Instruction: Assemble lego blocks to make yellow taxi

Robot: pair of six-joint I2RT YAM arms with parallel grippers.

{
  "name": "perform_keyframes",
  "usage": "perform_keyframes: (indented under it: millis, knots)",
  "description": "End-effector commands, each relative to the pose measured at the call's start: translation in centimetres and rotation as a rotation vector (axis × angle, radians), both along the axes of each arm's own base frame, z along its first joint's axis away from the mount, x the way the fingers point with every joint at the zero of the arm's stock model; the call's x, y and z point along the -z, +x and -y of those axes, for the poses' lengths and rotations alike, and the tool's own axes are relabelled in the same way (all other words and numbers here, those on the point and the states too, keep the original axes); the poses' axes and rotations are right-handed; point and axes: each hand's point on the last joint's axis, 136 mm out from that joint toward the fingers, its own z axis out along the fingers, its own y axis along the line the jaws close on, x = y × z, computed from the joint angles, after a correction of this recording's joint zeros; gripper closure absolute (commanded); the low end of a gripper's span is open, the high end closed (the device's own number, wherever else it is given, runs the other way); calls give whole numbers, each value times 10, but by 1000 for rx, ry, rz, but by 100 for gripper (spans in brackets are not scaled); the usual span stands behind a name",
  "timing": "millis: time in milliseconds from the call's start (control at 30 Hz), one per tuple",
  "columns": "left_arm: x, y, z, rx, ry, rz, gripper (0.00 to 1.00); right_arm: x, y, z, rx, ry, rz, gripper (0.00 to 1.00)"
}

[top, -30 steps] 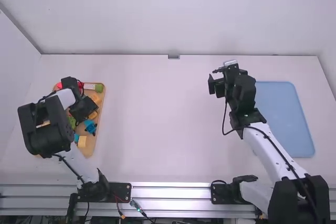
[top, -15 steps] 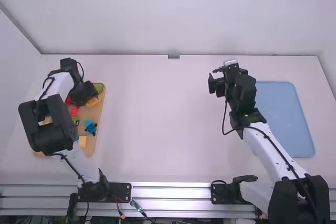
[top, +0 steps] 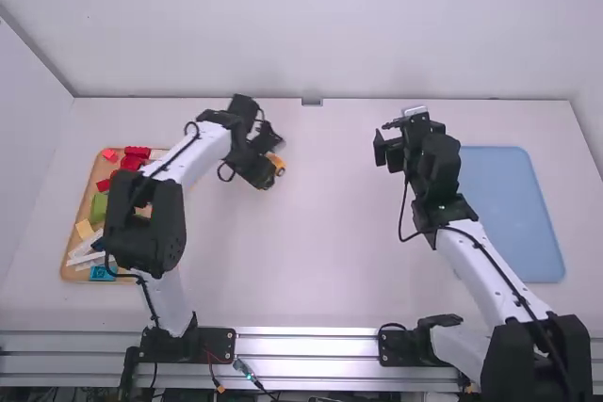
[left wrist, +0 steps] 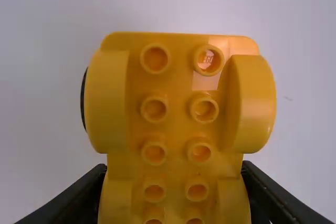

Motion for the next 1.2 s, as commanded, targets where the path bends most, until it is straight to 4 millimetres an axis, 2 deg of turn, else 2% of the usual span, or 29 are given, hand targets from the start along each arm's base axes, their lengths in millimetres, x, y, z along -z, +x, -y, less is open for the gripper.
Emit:
perform_keyframes:
  millis: [0,133,200,400,567,600,667,700,733,967,1167]
  knots:
    - [11,-34,34,402,21,11,78,-17,6,1,6,8,35,1]
    - [30,-77,61,717,63,-12,82,-17,6,0,6,8,34,1]
    - [42,-88,66,771,102,-10,81,-16,6,1,7,9,33,1]
    - [77,-92,71,762,244,75,76,-17,6,1,6,8,34,1]
    - [90,-100,69,777,289,89,73,-16,6,1,7,9,33,1]
    - [91,-101,69,780,283,87,65,-17,6,1,8,9,34,1]
    - [92,-104,73,780,251,78,42,-17,6,1,7,8,34,1]
    - [91,-104,73,777,247,78,38,-17,6,1,7,8,34,1]
    - [90,-103,76,758,233,81,1,-17,6,1,8,8,35,1]
    - [73,-81,90,655,203,143,1,-18,7,1,8,9,38,1]
    - [29,-49,82,552,182,193,1,-18,7,1,9,1,40,1]
